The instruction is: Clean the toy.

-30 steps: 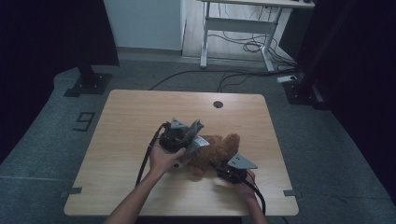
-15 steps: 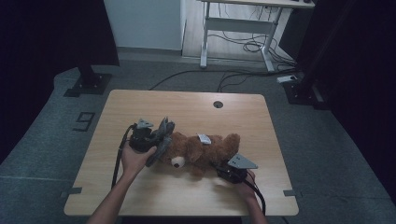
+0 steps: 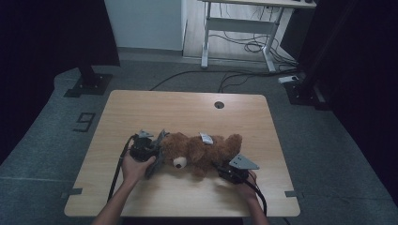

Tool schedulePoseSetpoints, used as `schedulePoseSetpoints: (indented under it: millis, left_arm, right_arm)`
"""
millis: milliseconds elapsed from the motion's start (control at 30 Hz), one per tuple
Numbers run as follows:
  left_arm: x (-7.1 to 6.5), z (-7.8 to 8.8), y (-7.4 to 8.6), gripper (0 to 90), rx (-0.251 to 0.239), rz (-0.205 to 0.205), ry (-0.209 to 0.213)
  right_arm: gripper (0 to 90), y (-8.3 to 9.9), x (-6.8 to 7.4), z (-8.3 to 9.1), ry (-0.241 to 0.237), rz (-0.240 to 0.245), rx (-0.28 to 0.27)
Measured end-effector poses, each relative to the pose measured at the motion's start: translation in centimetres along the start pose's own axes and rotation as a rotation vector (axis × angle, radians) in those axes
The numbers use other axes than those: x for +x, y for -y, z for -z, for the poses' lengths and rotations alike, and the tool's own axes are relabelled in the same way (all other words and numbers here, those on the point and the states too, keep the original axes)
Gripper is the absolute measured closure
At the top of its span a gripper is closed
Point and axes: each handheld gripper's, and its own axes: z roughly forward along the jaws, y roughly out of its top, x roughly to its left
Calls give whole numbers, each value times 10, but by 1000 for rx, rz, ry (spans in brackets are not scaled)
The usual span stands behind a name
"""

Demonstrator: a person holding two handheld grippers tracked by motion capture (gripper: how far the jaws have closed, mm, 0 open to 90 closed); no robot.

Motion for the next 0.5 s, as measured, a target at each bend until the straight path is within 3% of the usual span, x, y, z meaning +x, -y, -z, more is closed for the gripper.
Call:
schedulePoseSetpoints:
  millis: [133,233,400,500]
  left_arm:
    - [3,-9,8,761,35,8,4]
    - [5,-3,5,761,26,15,12]
    - [-1,31,-29,759,-87,-2,21]
    - [-13,46,-57,758,-161,-28,45]
  right_arm:
    - [544,0,0,0,2,1,0]
    - [544,0,0,0,3,4,-1]
    - [545,-1,-1,-2,15,25,-2]
    - [545,-2,-5,-4,18,26,-3]
